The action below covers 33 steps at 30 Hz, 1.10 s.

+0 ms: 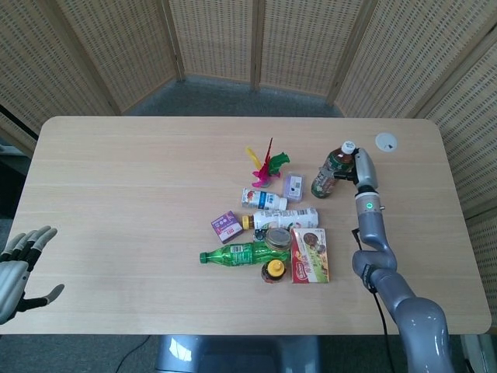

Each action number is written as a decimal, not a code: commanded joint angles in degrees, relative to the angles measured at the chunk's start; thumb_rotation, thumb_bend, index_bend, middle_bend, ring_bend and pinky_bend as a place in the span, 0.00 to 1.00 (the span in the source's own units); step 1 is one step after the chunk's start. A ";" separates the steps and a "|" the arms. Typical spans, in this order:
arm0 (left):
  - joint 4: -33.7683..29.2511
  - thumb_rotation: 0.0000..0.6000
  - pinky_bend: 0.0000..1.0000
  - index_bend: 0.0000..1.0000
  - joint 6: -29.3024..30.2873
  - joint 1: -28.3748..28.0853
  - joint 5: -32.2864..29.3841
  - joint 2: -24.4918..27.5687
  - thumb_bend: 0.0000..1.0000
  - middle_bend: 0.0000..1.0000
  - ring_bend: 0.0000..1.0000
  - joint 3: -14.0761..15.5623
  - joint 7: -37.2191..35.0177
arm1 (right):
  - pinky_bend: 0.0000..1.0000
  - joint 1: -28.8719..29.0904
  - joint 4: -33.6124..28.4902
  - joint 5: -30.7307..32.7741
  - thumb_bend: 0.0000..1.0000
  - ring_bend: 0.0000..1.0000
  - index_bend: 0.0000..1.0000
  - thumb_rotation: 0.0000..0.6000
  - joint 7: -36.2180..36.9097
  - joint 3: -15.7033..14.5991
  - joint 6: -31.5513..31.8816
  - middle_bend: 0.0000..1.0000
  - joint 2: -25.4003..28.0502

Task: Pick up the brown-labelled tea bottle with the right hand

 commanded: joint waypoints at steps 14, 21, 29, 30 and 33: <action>0.74 1.00 0.00 0.07 0.89 0.44 2.97 -0.91 0.30 0.00 0.00 0.74 -1.53 | 0.63 -8.71 -34.83 -0.92 0.08 0.93 0.80 1.00 -8.92 2.92 17.83 1.00 20.05; 1.54 1.00 0.00 0.07 2.85 1.71 4.78 -0.84 0.30 0.00 0.00 1.57 -3.03 | 0.63 -10.42 -51.36 0.35 0.08 0.93 0.80 1.00 -13.81 5.62 19.21 1.00 28.35; 2.73 1.00 0.00 0.07 4.72 3.09 6.24 -1.10 0.30 0.00 0.00 2.42 -4.60 | 0.63 -10.53 -60.94 0.33 0.08 0.93 0.81 1.00 -17.08 7.13 19.57 1.00 33.69; 2.87 1.00 0.00 0.07 4.86 3.18 6.33 -1.13 0.30 0.00 0.00 2.46 -4.77 | 0.63 -10.57 -61.57 0.41 0.08 0.93 0.81 1.00 -17.33 7.20 19.62 1.00 34.02; 3.32 1.00 0.00 0.07 5.07 3.30 6.47 -1.19 0.30 0.00 0.00 2.48 -5.29 | 0.63 -10.76 -63.52 0.71 0.08 0.93 0.81 1.00 -17.88 7.29 19.70 1.00 34.96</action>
